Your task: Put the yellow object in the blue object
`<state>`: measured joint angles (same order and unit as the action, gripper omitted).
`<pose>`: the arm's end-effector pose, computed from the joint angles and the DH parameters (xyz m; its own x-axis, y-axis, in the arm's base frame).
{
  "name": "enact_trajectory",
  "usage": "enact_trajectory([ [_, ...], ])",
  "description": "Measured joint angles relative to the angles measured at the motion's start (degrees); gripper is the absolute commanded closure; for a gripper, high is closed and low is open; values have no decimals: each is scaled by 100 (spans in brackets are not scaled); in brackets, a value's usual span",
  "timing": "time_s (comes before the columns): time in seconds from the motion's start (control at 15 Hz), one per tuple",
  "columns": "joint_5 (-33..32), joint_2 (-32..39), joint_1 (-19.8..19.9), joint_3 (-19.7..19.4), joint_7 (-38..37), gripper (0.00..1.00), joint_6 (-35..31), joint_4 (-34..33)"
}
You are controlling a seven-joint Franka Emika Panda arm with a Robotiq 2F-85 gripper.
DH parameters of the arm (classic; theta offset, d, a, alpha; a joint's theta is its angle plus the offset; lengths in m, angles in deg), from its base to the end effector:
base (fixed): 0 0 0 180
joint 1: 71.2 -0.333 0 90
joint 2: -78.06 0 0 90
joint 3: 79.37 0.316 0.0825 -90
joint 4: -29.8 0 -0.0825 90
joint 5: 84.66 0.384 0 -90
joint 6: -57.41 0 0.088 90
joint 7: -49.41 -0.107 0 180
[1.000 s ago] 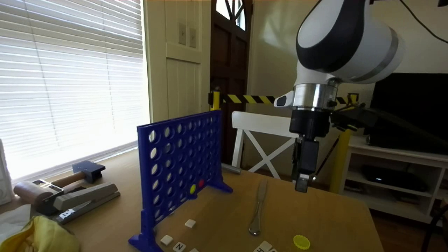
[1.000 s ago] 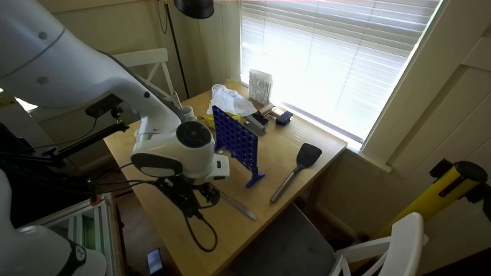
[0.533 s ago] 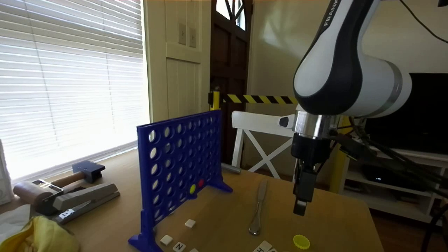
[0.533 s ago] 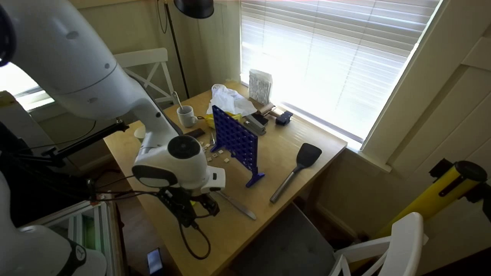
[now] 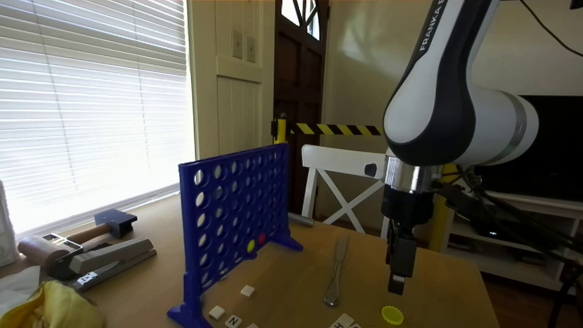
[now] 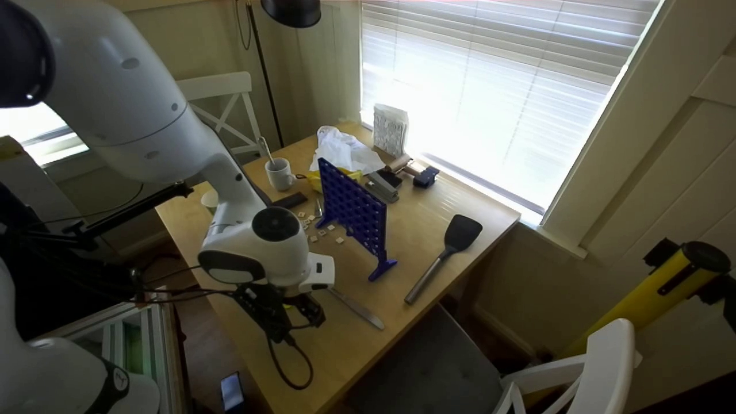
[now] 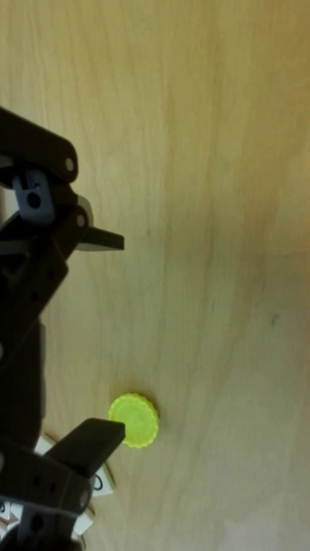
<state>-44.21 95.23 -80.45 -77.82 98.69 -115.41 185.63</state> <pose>0.3731 0.0235 0.1297 0.9405 0.3375 0.0404 0.3398 -0.9368 -0.0837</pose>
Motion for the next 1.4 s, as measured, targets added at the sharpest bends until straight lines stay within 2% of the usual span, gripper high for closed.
enact_trajectory([
  [0.87,0,116,-39,116,1,0,-101,-20],
  [0.93,0,155,-45,138,1,5,-111,-33],
  [1.13,0,273,-74,185,1,32,-156,-80],
  [1.33,0,351,-95,203,1,52,-259,-91],
  [1.4,0,369,-99,205,1,54,-280,-91],
])
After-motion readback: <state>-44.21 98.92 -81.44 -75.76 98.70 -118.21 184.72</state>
